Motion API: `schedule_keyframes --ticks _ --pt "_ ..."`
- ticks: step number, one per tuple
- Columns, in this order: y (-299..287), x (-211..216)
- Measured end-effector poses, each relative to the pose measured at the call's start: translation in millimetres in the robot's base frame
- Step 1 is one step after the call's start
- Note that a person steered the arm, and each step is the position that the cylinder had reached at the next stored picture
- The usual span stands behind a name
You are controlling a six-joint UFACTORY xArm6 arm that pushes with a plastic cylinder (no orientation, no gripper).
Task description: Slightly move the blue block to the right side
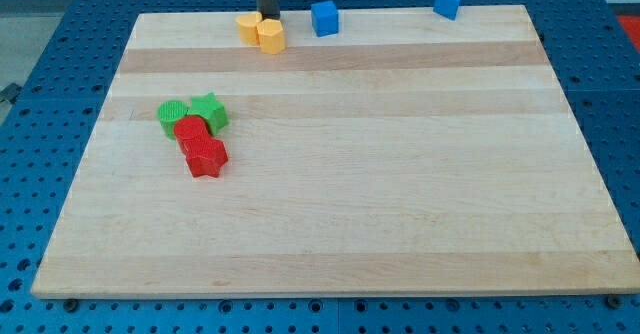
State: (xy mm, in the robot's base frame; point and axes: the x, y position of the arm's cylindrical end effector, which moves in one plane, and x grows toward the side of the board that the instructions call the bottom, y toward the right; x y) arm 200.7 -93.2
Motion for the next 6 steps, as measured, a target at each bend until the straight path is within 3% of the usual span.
schedule_keyframes --ticks 6 --pt "104 16"
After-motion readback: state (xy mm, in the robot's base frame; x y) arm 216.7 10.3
